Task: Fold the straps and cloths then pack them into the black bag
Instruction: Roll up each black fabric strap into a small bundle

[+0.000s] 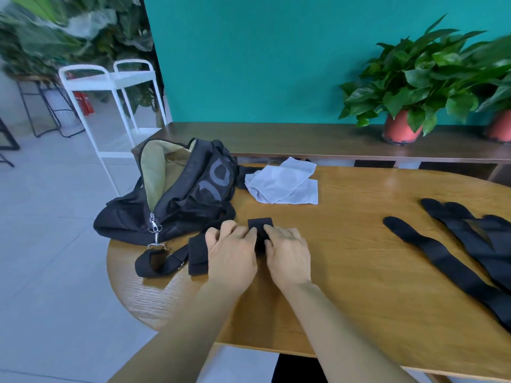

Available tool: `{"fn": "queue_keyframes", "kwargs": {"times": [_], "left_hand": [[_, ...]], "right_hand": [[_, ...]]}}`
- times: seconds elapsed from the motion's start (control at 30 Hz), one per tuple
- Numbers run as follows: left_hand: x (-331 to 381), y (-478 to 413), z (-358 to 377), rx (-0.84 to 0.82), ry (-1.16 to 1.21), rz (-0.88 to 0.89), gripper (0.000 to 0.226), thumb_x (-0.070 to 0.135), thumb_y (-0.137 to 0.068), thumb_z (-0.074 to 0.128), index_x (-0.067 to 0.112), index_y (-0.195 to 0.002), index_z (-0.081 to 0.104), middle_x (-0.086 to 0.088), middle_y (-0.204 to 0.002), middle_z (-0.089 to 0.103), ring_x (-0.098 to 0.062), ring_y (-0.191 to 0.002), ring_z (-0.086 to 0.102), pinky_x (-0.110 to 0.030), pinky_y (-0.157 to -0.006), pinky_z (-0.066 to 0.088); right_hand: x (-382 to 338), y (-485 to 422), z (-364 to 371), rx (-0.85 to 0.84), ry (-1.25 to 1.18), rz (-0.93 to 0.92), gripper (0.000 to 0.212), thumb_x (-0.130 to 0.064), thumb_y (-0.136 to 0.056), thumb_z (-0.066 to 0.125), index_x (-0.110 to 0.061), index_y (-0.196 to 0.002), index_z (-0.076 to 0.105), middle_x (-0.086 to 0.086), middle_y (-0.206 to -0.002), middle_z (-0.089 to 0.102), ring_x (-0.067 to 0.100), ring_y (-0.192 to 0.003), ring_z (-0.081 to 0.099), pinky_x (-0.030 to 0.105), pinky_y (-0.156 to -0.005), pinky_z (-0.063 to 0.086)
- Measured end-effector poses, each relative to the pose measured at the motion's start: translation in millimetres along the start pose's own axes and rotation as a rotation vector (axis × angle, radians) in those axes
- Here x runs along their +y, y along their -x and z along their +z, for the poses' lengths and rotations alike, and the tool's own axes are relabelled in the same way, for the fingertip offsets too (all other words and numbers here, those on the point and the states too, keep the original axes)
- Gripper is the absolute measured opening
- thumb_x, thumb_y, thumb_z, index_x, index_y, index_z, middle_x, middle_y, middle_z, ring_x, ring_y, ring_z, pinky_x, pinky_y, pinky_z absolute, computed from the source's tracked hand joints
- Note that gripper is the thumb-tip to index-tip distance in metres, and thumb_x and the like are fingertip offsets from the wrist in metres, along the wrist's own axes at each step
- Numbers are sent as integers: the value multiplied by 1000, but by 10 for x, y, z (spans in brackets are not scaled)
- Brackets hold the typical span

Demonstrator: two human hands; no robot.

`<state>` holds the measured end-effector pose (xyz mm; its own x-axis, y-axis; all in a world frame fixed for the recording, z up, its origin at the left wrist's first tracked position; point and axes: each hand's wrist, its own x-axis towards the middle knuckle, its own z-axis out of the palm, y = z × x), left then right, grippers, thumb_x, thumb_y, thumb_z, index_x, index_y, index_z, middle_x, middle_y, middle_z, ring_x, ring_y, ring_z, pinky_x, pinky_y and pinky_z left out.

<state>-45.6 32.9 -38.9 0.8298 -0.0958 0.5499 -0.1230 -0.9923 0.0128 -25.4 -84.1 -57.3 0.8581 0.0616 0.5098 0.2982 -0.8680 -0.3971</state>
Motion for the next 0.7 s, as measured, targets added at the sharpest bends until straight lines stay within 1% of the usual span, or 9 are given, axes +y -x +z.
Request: {"fn": "queue_keyframes", "kwargs": {"times": [0.1, 0.2, 0.23, 0.3, 0.37, 0.43, 0.47, 0.57, 0.7], "left_hand": [[-58, 16, 75, -32, -10, -6, 29, 12, -67, 72, 18, -96, 73, 7, -77, 65, -22, -97, 51, -43, -86, 25], [-56, 41, 115, -73, -19, -4, 31, 11, -62, 74, 19, -92, 74, 5, -84, 66, -25, -99, 54, -45, -90, 24], [-54, 49, 131, -85, -26, -3, 28, 11, -62, 72, 19, -89, 75, 4, -86, 65, -25, -98, 54, -44, -89, 24], [-48, 47, 123, -118, -18, -15, 24, 13, -67, 64, 20, -88, 75, 3, -92, 62, -25, -95, 54, -41, -86, 24], [-33, 47, 79, -176, 10, -34, 31, 15, -80, 53, 22, -104, 72, 2, -107, 59, -23, -101, 54, -38, -87, 25], [-29, 40, 57, -233, 31, -32, 38, 18, -91, 43, 24, -124, 61, 3, -125, 50, -21, -113, 46, -36, -92, 25], [-32, 39, 52, -243, 39, -31, 40, 18, -92, 41, 25, -128, 57, 4, -130, 46, -20, -116, 44, -34, -93, 26], [-28, 39, 2, -245, 38, -23, 42, 16, -92, 42, 24, -131, 54, 3, -131, 45, -20, -118, 43, -34, -93, 27], [-1, 39, -46, -199, 59, -16, 35, 11, -85, 53, 18, -117, 66, -1, -120, 55, -23, -108, 52, -37, -90, 30]], "right_hand": [[-8, -9, 76, -35, 13, -2, 21, -7, -83, 62, -15, -102, 67, -1, -91, 69, 27, -88, 58, 37, -69, 47], [15, -14, 101, -126, 22, -28, 25, -11, -91, 53, -16, -112, 64, -1, -102, 67, 26, -100, 55, 36, -78, 44], [19, -12, 100, -142, 30, -36, 24, -12, -91, 53, -17, -112, 64, -1, -101, 67, 26, -100, 54, 36, -78, 43], [15, 7, 99, -137, 50, -45, 20, -9, -86, 58, -18, -102, 66, -1, -90, 68, 27, -90, 57, 35, -71, 44], [21, 25, 132, -111, 63, -42, 20, -6, -79, 63, -18, -94, 68, -2, -80, 67, 27, -81, 58, 34, -64, 44], [24, 34, 143, -94, 73, -53, 20, -5, -76, 65, -17, -92, 68, -2, -77, 66, 26, -77, 57, 33, -61, 43], [26, 31, 142, -85, 76, -56, 21, -5, -76, 65, -17, -93, 69, -2, -76, 67, 27, -76, 57, 33, -60, 42], [22, 26, 123, -95, 79, -66, 27, -3, -76, 65, -16, -100, 69, 0, -81, 68, 29, -80, 58, 35, -63, 43], [28, 14, 32, -77, 74, -77, 33, 0, -73, 64, -14, -103, 68, 2, -84, 68, 31, -83, 58, 37, -65, 44]]}}
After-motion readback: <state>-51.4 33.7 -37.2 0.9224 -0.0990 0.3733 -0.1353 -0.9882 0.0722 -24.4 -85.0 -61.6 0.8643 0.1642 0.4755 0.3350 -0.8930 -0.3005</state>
